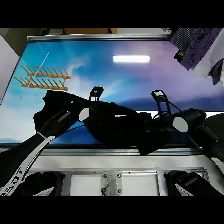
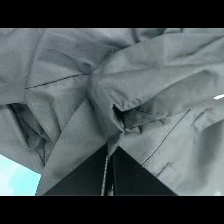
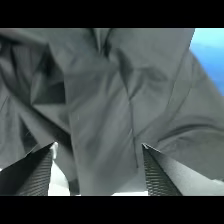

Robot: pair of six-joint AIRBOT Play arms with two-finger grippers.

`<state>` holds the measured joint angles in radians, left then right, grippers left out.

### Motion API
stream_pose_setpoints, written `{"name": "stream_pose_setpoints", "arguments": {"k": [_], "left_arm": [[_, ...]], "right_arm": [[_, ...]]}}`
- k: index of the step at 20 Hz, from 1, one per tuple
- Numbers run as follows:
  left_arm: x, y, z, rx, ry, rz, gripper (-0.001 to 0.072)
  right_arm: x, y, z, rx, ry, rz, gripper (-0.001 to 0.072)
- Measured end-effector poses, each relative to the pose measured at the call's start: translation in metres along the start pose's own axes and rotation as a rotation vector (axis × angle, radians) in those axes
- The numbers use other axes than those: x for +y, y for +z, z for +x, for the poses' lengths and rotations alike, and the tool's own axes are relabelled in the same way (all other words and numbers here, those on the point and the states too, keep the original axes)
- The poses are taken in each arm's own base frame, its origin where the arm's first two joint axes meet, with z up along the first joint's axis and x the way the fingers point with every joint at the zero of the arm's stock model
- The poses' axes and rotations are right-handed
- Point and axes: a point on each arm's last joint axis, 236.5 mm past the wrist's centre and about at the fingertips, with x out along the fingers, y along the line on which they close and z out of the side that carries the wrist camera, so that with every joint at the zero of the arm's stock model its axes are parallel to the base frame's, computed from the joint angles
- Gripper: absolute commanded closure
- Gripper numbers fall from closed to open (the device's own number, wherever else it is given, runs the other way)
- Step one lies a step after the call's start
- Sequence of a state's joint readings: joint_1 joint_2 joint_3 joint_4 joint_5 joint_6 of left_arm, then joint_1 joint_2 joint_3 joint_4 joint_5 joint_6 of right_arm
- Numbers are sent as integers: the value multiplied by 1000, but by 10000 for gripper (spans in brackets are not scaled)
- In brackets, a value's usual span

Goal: Fold the clothes and pants, and hang the long-sleeved shirts on hangers.

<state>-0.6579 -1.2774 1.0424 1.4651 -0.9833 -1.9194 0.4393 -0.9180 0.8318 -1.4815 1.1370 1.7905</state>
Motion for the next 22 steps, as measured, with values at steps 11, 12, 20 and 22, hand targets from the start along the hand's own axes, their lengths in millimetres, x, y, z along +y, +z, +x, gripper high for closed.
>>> {"name": "stream_pose_setpoints", "arguments": {"k": [11, 12, 20, 22], "left_arm": [[-4, 14, -15, -23, -5, 22, 692], [-8, 25, -29, -51, -12, 37, 692], [-96, 106, -287, -583, -274, 173, 692], [-119, 101, -357, -726, -365, 218, 693]], "right_arm": [[-38, 19, 37, 40, -223, -73, 694], [-44, 31, 23, 8, -256, -91, 695], [-38, 122, -232, -364, -342, -119, 695], [-33, 123, -289, -474, -310, -82, 695]]}}
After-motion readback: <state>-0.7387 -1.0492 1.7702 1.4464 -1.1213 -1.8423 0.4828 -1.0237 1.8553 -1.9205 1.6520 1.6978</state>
